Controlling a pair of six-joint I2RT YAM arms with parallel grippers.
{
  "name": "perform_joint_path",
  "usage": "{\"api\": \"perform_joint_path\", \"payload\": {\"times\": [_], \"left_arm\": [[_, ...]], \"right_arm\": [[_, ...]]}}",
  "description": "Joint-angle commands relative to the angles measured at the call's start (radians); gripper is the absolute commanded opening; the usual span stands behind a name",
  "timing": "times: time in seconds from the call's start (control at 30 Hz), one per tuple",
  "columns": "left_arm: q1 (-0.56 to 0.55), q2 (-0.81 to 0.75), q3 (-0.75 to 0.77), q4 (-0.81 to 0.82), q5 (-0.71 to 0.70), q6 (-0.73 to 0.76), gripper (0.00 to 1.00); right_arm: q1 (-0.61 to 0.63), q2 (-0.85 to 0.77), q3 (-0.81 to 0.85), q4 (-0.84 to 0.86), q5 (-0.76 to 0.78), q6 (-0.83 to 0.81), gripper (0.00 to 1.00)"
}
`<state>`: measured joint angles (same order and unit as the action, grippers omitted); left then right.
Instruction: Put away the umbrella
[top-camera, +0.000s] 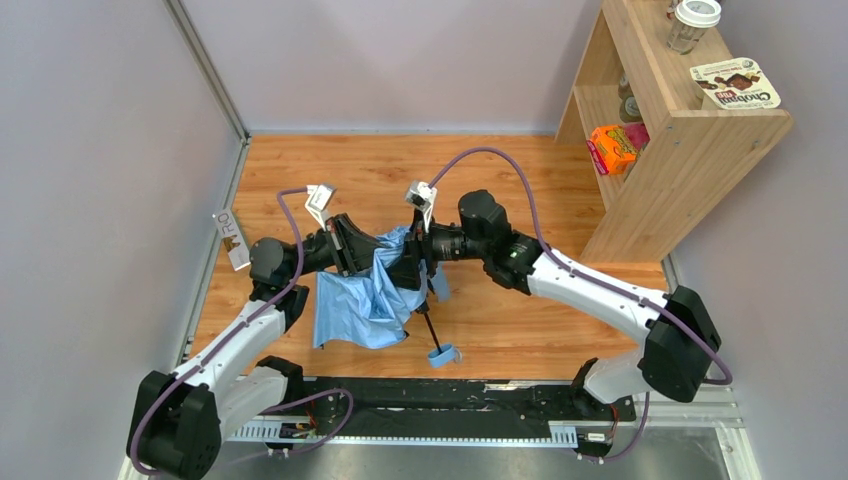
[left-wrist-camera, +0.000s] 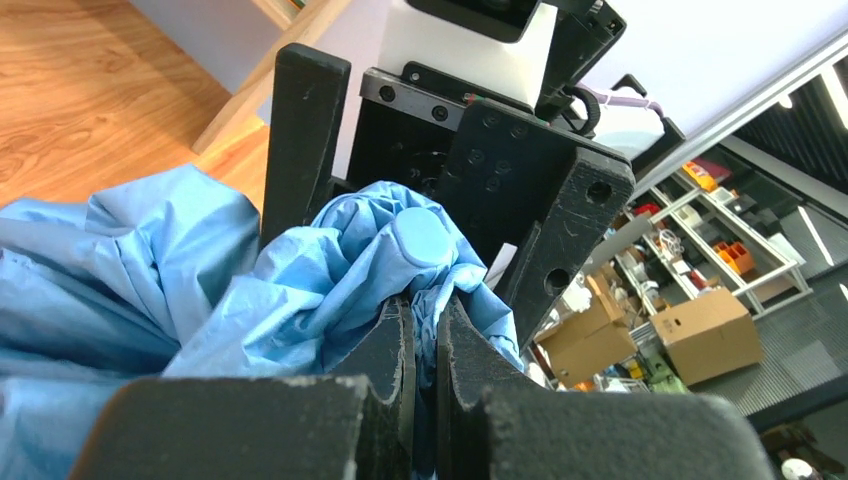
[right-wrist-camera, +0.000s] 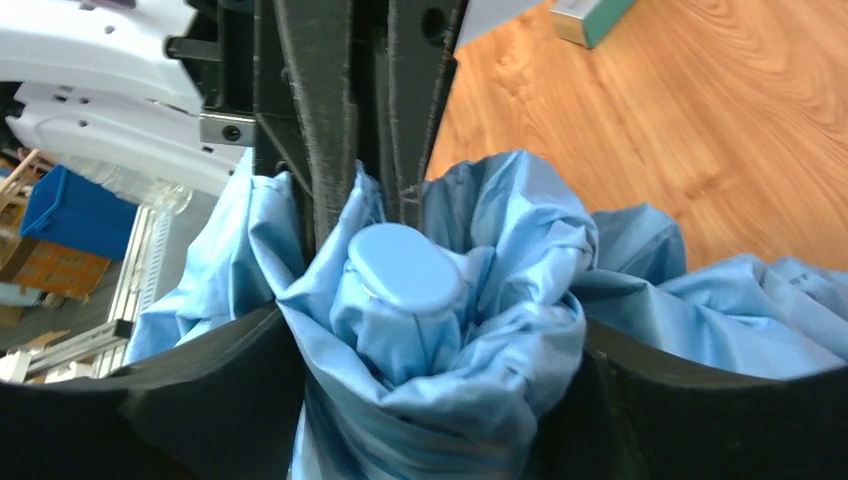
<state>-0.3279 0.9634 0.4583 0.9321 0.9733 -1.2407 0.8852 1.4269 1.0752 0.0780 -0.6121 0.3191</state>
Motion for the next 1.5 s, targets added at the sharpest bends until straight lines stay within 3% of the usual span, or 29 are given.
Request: {"api": "perform_joint_path", "payload": {"times": [0.0,0.27,0.3,0.37,0.47,0.57,0.63,0.7,0.77,0.97,1.07,1.13,1.23,1.27,1.37,1.47], "left_arm": [[-0.099,-0.032,0.071,0.287,-0.047,-0.068,0.0],[-0.102,-0.051,0.094,0.2,-0.064,0.012,0.0],[-0.1,-0.06,0.101,0.174,-0.068,0.047,0.02],[-0.1,-0.095,0.12,0.05,-0.082,0.122,0.17],[-0.097,-0.202,0.157,-0.307,-0.169,0.283,0.66],[-0.085,-0.31,0.273,-0.823,-0.333,0.54,0.69],[-0.079,-0.342,0.353,-1.064,-0.47,0.639,0.7],[-0.079,-0.359,0.417,-1.245,-0.658,0.682,0.7],[-0.079,-0.377,0.43,-1.324,-0.731,0.689,0.7],[-0.079,-0.469,0.287,-1.329,-0.791,0.607,0.68],[-0.079,-0.488,0.172,-1.239,-0.789,0.514,0.66],[-0.079,-0.454,0.152,-1.251,-0.85,0.466,0.56],[-0.079,-0.368,0.175,-1.26,-0.915,0.445,0.48],[-0.079,-0.315,0.186,-1.206,-0.903,0.445,0.39],[-0.092,-0.16,0.181,-0.979,-0.67,0.391,0.34],[-0.187,0.032,0.209,-0.77,-0.592,0.353,0.3]], "right_arm": [[0.06,0.101,-0.035,0.101,-0.003,0.072,0.67],[0.06,0.052,-0.095,0.155,0.046,0.103,0.0],[0.058,0.037,-0.104,0.154,0.054,0.097,0.0],[0.057,0.004,-0.13,0.152,0.092,0.087,0.0],[0.034,-0.057,-0.185,0.167,0.121,0.086,0.0],[0.0,-0.126,-0.227,0.152,0.136,0.086,0.0],[-0.025,-0.173,-0.248,0.109,0.158,0.068,0.0],[-0.055,-0.21,-0.241,0.03,0.187,0.035,0.0],[-0.087,-0.252,-0.241,-0.015,0.187,0.025,0.0],[-0.129,-0.332,-0.178,-0.153,0.173,-0.023,0.0],[-0.132,-0.35,-0.143,-0.207,0.12,-0.073,0.0],[-0.13,-0.353,-0.107,-0.26,0.089,-0.118,0.0],[-0.13,-0.353,-0.051,-0.358,0.068,-0.181,0.0],[-0.13,-0.353,-0.038,-0.375,0.066,-0.187,0.0],[-0.13,-0.333,-0.005,-0.38,0.057,-0.207,0.0],[-0.13,-0.283,0.06,-0.399,0.08,-0.238,0.0]]}}
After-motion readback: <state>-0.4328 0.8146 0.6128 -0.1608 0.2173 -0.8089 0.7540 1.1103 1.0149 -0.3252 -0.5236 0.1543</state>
